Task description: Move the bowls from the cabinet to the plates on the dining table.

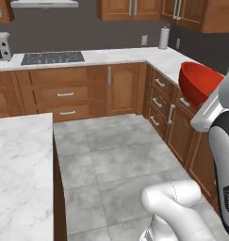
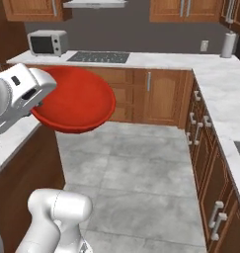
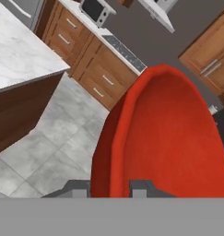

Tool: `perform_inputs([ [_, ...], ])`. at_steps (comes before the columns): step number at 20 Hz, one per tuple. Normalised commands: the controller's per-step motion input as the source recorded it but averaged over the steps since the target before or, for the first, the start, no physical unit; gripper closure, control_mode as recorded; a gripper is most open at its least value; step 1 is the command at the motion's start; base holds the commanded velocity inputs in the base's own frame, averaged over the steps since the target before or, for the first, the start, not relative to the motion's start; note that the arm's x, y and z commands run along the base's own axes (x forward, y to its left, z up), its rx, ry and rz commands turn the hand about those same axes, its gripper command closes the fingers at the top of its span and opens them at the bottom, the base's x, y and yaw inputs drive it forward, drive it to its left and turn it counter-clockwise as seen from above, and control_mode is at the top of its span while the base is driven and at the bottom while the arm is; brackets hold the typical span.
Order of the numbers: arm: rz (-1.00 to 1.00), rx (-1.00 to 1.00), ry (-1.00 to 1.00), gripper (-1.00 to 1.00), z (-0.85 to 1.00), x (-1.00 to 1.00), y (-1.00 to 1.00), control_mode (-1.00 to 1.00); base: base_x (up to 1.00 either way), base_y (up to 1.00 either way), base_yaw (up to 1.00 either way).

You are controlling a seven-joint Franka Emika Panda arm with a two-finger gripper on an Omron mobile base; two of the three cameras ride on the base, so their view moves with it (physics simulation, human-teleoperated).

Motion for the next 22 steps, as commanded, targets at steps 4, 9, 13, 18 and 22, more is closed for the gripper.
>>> perform_inputs([
  [4,0.00,0.00,0.00,1.00,0.00,0.00,0.00,1.00,0.17,-0.45,0.29],
  [9,0.00,0.00,0.00,1.00,0.00,0.00,0.00,1.00,0.31,-0.49,0.25],
  [13,0.00,0.00,0.00,1.00,0.00,0.00,0.00,1.00,0.67,-0.48,0.09],
  [18,0.00,0.00,0.00,1.00,0.00,0.00,0.00,1.00,0.96,-0.41,0.02],
  [22,0.00,0.00,0.00,1.00,0.00,0.00,0.00,1.00,1.00,-0.25,0.03],
])
